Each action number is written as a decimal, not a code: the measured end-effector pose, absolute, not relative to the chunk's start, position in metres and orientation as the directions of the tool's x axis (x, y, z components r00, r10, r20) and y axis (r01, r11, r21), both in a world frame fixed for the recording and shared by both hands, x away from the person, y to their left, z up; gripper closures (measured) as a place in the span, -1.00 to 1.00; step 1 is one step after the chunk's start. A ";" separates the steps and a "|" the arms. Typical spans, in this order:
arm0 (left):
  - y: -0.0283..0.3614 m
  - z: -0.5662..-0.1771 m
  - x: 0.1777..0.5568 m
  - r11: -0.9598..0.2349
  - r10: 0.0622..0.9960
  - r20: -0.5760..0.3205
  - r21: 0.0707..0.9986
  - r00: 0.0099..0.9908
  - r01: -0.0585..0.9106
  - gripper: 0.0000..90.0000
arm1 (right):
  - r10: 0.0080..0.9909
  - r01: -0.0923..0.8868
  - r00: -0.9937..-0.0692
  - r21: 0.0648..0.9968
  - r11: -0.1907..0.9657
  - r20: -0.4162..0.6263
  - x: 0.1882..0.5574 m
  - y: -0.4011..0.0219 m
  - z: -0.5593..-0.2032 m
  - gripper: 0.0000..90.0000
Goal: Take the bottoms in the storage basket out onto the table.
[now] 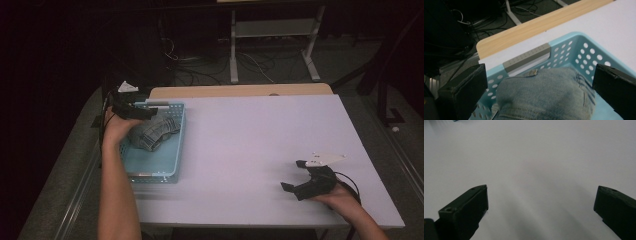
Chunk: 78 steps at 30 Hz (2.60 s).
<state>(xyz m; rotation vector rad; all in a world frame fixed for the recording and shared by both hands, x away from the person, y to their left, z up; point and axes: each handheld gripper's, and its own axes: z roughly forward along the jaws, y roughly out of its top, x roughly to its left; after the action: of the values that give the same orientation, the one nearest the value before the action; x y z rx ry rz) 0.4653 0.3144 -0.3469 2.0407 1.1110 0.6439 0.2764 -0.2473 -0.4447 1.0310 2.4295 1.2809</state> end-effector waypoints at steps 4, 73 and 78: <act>0.317 -0.353 0.466 -0.382 0.858 0.074 0.755 0.509 0.533 -1.00 | 0.666 0.486 -0.734 0.788 0.379 0.132 0.276 -0.248 -0.444 -1.00; 0.290 -0.409 0.479 -0.549 0.829 0.205 0.479 0.521 0.685 -1.00 | 0.656 0.481 -0.744 0.781 0.398 0.123 0.276 -0.246 -0.445 -1.00; 0.293 -0.407 0.477 -0.555 0.822 0.199 0.486 0.533 0.675 -0.90 | 0.657 0.481 -0.744 0.781 0.399 0.122 0.276 -0.246 -0.445 -1.00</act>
<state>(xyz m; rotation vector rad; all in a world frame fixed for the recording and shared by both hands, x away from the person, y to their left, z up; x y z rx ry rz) 0.4773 0.2931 -0.4069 2.4244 1.2347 0.5850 0.2762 -0.2459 -0.4454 1.0109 2.4492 1.2631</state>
